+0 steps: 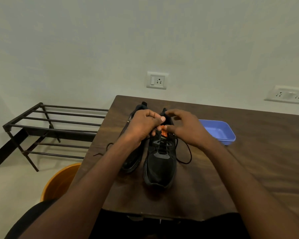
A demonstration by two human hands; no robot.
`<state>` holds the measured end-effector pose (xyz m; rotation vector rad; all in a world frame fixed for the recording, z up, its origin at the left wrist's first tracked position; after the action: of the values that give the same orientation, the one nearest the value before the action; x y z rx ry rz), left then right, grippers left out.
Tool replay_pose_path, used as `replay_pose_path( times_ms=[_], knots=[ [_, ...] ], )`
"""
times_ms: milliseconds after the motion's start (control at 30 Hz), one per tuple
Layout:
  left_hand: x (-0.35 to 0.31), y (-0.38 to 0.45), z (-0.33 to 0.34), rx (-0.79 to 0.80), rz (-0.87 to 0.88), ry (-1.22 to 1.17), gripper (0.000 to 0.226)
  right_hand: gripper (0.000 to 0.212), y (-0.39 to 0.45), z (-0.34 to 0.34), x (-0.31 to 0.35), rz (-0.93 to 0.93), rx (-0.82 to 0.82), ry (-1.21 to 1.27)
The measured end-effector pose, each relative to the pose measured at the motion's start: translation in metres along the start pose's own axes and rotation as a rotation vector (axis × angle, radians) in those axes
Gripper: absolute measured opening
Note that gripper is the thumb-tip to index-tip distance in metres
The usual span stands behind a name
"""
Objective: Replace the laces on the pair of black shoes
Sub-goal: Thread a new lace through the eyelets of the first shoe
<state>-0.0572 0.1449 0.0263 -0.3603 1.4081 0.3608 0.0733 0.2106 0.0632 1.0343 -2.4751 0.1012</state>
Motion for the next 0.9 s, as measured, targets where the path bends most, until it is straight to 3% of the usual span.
replay_pose_path(
  times_ms=[67,133,233,333,400,533,633,733,900],
  knots=[
    [-0.003,-0.001,0.001,-0.014,0.035,-0.001,0.023,0.03,0.003,0.008,0.006,-0.03,0.045,0.217],
    [-0.005,0.0,-0.002,-0.039,0.055,0.017,0.023,0.011,0.005,0.008,-0.005,0.057,0.012,0.307],
    [-0.004,0.005,-0.007,-0.046,0.065,0.086,0.015,0.019,0.006,0.007,-0.02,0.155,-0.007,0.276],
    [-0.007,0.006,-0.005,-0.044,0.11,0.139,0.013,0.015,0.005,0.02,-0.01,0.101,0.107,0.347],
    [-0.007,0.007,-0.002,-0.032,0.133,0.19,0.01,0.011,0.006,0.018,-0.008,0.087,0.068,0.358],
    [-0.006,0.009,0.002,-0.014,0.205,0.458,0.034,0.013,0.008,0.011,-0.027,0.183,-0.049,0.153],
    [0.005,0.008,0.015,0.133,0.228,0.74,0.057,0.017,0.012,0.016,-0.035,0.208,-0.064,0.02],
    [0.019,0.008,0.02,0.217,0.221,0.822,0.055,0.015,0.016,0.023,-0.03,0.165,-0.034,-0.058],
    [0.017,0.01,0.015,0.159,0.282,0.856,0.042,0.017,0.016,0.034,-0.02,0.115,0.034,-0.288]
  ],
)
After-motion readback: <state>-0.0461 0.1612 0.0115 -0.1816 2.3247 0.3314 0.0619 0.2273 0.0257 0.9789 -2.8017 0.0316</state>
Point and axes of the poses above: each hand's wrist, its own y-axis towards the middle knuckle, its own z-axis out of the palm, x = y × z, the point moved 10 cm from there along y, towards the middle knuckle, and after that the axes turned 13 degrees about -y, right-handed, at the moved point
